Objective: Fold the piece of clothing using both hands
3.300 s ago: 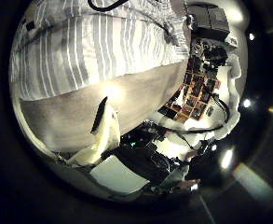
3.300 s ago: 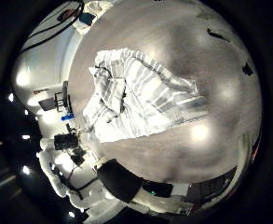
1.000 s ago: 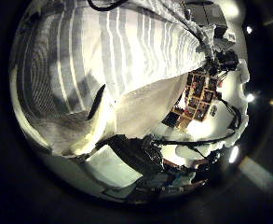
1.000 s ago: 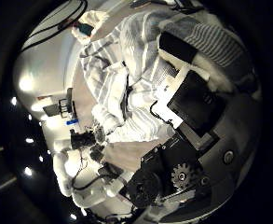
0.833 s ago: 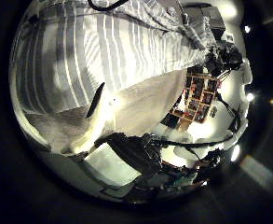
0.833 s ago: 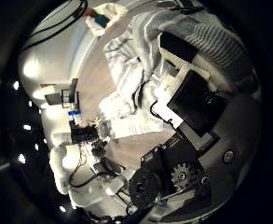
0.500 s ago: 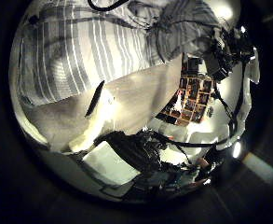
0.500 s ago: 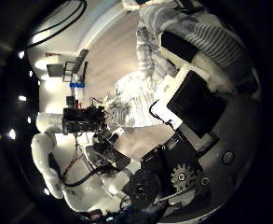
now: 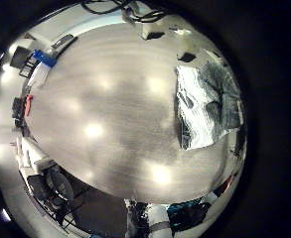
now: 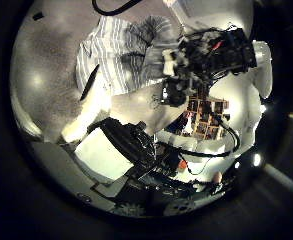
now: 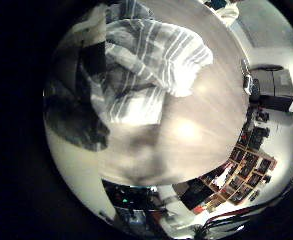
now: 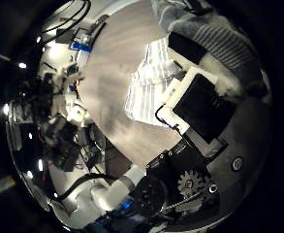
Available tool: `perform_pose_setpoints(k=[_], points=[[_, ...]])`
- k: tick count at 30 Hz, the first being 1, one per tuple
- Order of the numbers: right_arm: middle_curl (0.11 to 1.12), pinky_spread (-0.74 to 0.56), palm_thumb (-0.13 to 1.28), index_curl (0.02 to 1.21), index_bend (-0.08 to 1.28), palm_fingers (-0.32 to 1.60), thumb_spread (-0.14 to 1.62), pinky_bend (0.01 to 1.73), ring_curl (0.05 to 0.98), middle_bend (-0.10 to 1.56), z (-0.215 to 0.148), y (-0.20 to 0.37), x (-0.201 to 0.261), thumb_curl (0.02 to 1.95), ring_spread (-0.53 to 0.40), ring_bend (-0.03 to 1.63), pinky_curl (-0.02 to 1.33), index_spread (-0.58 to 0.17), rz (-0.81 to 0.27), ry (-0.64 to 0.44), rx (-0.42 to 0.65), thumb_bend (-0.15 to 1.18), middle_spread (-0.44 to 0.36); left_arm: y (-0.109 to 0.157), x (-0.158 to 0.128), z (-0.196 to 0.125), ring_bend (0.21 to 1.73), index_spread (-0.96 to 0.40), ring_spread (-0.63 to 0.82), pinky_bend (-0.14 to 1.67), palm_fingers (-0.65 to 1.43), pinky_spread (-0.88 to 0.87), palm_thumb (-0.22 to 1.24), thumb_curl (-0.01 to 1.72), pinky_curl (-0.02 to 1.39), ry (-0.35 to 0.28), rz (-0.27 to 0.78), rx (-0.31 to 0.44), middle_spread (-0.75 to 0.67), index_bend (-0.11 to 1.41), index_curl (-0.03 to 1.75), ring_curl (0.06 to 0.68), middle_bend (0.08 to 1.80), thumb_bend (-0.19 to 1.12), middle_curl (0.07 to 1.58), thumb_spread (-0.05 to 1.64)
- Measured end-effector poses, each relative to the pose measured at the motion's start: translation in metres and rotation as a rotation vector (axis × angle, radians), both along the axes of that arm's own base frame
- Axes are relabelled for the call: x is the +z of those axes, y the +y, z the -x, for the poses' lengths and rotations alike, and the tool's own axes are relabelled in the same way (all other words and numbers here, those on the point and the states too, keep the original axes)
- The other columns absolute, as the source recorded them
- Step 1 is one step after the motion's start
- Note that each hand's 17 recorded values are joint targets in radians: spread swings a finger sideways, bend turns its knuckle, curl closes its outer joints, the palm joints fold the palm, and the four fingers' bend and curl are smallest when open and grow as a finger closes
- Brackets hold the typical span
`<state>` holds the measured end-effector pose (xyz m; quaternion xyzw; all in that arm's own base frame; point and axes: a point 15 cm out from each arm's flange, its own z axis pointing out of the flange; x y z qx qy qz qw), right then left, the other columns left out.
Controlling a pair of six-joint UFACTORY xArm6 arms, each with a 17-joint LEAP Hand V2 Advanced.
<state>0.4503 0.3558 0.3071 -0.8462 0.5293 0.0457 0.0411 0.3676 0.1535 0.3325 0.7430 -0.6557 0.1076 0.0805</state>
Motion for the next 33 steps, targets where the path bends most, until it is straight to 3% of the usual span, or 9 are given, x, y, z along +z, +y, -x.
perform_pose_setpoints(k=[6,15,18,19,21,25,29,33], points=[[0.66,-0.24,0.97,0.88,1.09,1.19,1.07,1.2,0.588,1.37,0.004,0.033,-0.009,0.83,-0.172,1.48,0.82,-0.248,-0.037,-0.04,0.117,-0.02,-0.117,0.028,0.009,0.019,0.62,-0.06,0.19,0.25,0.33,0.29,0.6,0.41,0.34,-0.005,0.02,0.053,0.11,0.23,0.45,0.2,0.19,-0.01,0.38,1.21],[0.65,-0.26,0.88,0.86,1.07,1.19,1.09,1.18,0.575,1.35,0.01,0.063,-0.011,0.79,-0.174,1.45,0.8,-0.247,-0.066,-0.091,0.226,-0.03,-0.117,0.038,0.005,0.037,0.62,-0.06,0.19,0.25,0.33,0.29,0.61,0.43,0.34,0.009,0.031,0.078,0.11,0.21,0.47,0.198,0.19,-0.01,0.38,1.21],[0.61,-0.34,0.83,0.82,0.96,1.14,1.12,1.1,0.543,1.27,0.013,0.067,-0.023,0.75,-0.193,1.39,0.74,-0.271,-0.055,-0.084,0.299,-0.02,-0.132,0.042,0.007,0.041,0.62,-0.06,0.19,0.25,0.34,0.29,0.61,0.43,0.35,0.002,0.033,0.084,0.11,0.2,0.48,0.197,0.19,-0.01,0.38,1.21],[0.58,-0.41,0.82,0.78,0.76,0.84,1.13,1.15,0.543,1.15,0.013,0.066,-0.026,0.74,-0.229,1.4,0.74,-0.298,-0.05,-0.077,0.312,-0.02,-0.159,0.041,0.009,0.043,0.62,-0.06,0.19,0.25,0.34,0.29,0.61,0.43,0.35,0.001,0.033,0.084,0.11,0.2,0.48,0.197,0.19,-0.01,0.38,1.21],[0.54,-0.46,0.81,0.72,0.49,0.53,1.13,1.25,0.542,1.01,0.012,0.061,-0.03,0.72,-0.267,1.4,0.74,-0.362,-0.044,-0.069,0.338,-0.02,-0.188,0.039,0.01,0.045,0.62,-0.06,0.19,0.25,0.34,0.29,0.61,0.43,0.35,0.002,0.033,0.084,0.11,0.2,0.48,0.196,0.19,-0.01,0.38,1.21],[0.44,-0.28,0.83,0.56,0.32,0.06,1.15,1.17,0.451,0.75,0.009,0.056,-0.024,0.7,-0.252,1.2,0.72,-0.466,-0.05,-0.083,0.397,0.0,-0.197,0.038,0.008,0.047,0.62,-0.06,0.19,0.25,0.34,0.28,0.6,0.43,0.35,0.008,0.034,0.085,0.11,0.2,0.49,0.196,0.19,-0.01,0.38,1.22],[0.38,-0.03,0.89,0.48,0.26,-0.05,1.14,1.09,0.367,0.59,0.005,0.051,-0.001,0.7,-0.153,1.03,0.66,-0.498,-0.069,-0.131,0.476,0.0,-0.189,0.037,0.005,0.048,0.62,-0.06,0.19,0.24,0.34,0.29,0.6,0.43,0.35,0.016,0.038,0.086,0.11,0.19,0.5,0.195,0.19,-0.01,0.37,1.22],[0.35,0.18,0.93,0.43,0.2,-0.07,1.11,1.0,0.311,0.49,-0.004,0.036,0.026,0.71,-0.05,0.9,0.6,-0.508,-0.084,-0.177,0.479,-0.01,-0.168,0.029,0.002,0.048,0.62,-0.06,0.19,0.25,0.33,0.29,0.6,0.44,0.35,0.024,0.042,0.073,0.11,0.19,0.5,0.196,0.19,-0.01,0.37,1.22]])
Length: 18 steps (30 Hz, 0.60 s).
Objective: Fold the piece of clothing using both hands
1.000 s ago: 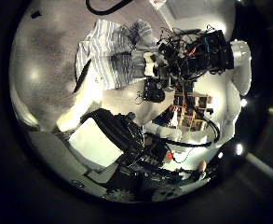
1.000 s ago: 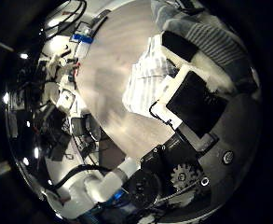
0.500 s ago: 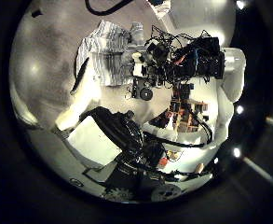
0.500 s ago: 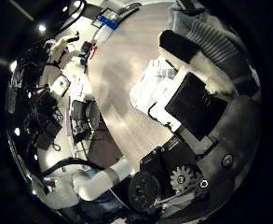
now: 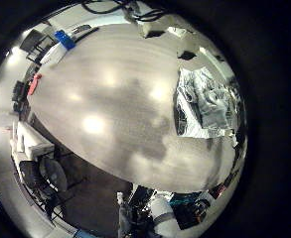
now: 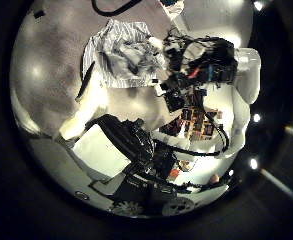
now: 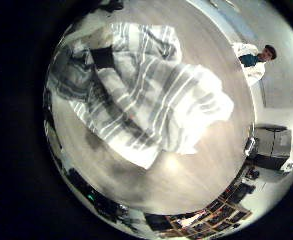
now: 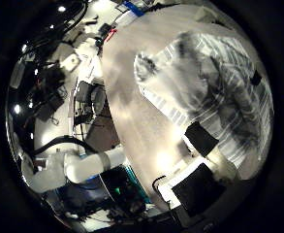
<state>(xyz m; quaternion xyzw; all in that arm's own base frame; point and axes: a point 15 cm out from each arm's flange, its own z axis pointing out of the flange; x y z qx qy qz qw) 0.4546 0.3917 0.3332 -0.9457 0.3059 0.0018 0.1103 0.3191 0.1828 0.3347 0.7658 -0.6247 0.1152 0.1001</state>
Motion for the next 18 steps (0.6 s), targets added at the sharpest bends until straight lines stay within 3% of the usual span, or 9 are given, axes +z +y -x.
perform_pose_setpoints(k=[5,11,18], points=[[0.33,0.32,0.93,0.38,0.17,-0.02,1.06,0.93,0.276,0.4,-0.015,-0.03,0.041,0.73,0.029,0.84,0.53,-0.513,-0.037,-0.055,-0.047,-0.02,-0.14,-0.008,0.0,-0.002,0.62,-0.05,0.19,0.25,0.33,0.29,0.6,0.44,0.35,0.003,0.001,-0.014,0.12,0.19,0.5,0.196,0.19,-0.01,0.37,1.22],[0.33,0.39,0.92,0.35,0.17,0.03,1.02,0.88,0.256,0.36,-0.039,-0.106,0.097,0.75,0.063,0.81,0.48,-0.512,-0.071,-0.113,-0.179,-0.01,-0.122,-0.02,0.006,0.0,0.63,-0.05,0.2,0.25,0.32,0.29,0.6,0.44,0.36,0.004,0.001,-0.033,0.12,0.19,0.5,0.198,0.18,-0.01,0.37,1.22],[0.33,0.44,0.84,0.34,0.18,0.07,1.01,0.79,0.234,0.34,-0.02,-0.232,0.123,0.77,0.1,0.75,0.42,-0.497,0.004,-0.014,-0.384,-0.02,-0.101,-0.052,0.023,0.0,0.63,-0.05,0.21,0.26,0.32,0.29,0.6,0.44,0.36,-0.007,-0.019,-0.074,0.13,0.19,0.5,0.197,0.19,-0.01,0.37,1.22]])
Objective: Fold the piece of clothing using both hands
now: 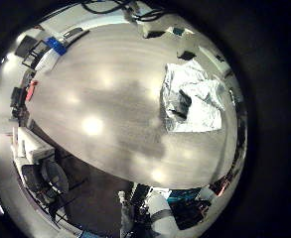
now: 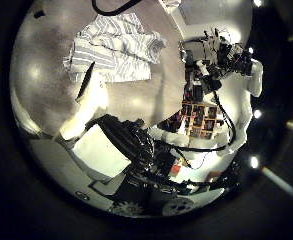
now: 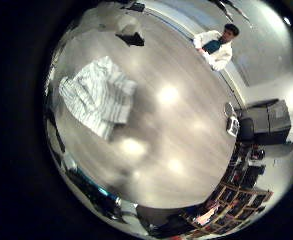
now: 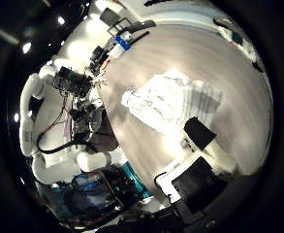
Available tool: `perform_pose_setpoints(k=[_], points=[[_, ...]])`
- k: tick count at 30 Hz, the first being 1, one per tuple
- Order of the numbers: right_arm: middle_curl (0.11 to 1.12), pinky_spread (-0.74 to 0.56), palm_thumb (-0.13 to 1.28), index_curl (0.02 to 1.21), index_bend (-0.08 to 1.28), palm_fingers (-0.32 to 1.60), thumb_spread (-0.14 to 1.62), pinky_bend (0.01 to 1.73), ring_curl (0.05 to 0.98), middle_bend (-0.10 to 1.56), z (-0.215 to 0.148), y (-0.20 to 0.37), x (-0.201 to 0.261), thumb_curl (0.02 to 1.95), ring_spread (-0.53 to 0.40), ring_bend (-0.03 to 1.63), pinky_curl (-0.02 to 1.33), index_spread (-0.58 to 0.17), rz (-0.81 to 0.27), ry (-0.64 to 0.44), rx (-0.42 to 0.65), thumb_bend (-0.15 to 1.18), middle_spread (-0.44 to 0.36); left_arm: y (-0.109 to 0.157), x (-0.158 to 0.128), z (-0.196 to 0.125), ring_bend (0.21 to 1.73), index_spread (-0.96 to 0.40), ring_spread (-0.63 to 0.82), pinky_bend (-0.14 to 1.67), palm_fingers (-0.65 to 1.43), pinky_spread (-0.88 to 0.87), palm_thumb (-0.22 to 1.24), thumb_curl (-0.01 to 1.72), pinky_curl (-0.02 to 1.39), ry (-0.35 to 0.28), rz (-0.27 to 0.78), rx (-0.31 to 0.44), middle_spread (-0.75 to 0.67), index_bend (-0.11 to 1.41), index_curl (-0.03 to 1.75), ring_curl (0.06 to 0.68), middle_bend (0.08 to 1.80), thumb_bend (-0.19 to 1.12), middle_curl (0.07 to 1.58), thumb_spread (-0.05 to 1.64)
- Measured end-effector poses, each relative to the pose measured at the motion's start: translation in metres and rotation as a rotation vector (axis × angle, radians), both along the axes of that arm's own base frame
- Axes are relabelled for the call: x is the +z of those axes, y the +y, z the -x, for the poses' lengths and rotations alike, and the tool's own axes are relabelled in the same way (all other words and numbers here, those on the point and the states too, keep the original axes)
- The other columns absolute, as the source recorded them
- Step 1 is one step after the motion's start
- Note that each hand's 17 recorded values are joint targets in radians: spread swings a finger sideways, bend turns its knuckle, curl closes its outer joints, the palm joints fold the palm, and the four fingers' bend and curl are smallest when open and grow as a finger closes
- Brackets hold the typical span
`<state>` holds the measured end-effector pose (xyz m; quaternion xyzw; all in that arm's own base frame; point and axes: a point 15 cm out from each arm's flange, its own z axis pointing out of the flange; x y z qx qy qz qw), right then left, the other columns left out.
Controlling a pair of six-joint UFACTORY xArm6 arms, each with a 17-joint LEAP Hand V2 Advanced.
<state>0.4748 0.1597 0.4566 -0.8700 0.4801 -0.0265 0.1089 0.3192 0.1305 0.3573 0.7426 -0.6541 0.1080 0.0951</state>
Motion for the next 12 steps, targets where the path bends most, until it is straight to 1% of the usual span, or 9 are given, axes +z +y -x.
perform_pose_setpoints(k=[4,6,9,12], points=[[0.33,0.45,0.78,0.33,0.17,0.07,1.02,0.74,0.222,0.32,0.022,-0.069,0.007,0.77,0.108,0.71,0.39,-0.484,0.037,0.077,-0.107,-0.03,-0.093,-0.025,0.008,0.0,0.63,-0.05,0.21,0.26,0.32,0.29,0.6,0.44,0.36,-0.004,-0.013,-0.015,0.13,0.19,0.5,0.196,0.18,-0.01,0.37,1.22],[0.33,0.45,0.76,0.32,0.17,0.07,1.03,0.73,0.219,0.31,0.031,-0.1,0.009,0.77,0.11,0.7,0.37,-0.481,0.068,0.1,-0.152,-0.02,-0.091,-0.036,0.008,0.0,0.63,-0.05,0.21,0.26,0.32,0.29,0.6,0.44,0.36,0.009,-0.019,-0.021,0.13,0.2,0.51,0.197,0.18,-0.01,0.37,1.22],[0.33,0.45,0.73,0.32,0.16,0.07,1.06,0.72,0.214,0.3,0.034,-0.127,0.015,0.75,0.112,0.68,0.36,-0.476,0.099,0.09,-0.19,-0.02,-0.085,-0.05,0.009,0.0,0.63,-0.06,0.21,0.26,0.32,0.29,0.6,0.44,0.36,0.032,-0.036,-0.02,0.13,0.2,0.51,0.197,0.18,-0.01,0.37,1.22],[0.33,0.44,0.71,0.31,0.16,0.07,1.09,0.7,0.21,0.29,0.036,-0.148,0.013,0.73,0.112,0.66,0.35,-0.467,0.132,0.094,-0.198,-0.02,-0.079,-0.063,0.012,0.001,0.63,-0.06,0.21,0.25,0.33,0.29,0.6,0.44,0.36,0.045,-0.05,-0.023,0.13,0.2,0.51,0.196,0.18,-0.01,0.37,1.22]])
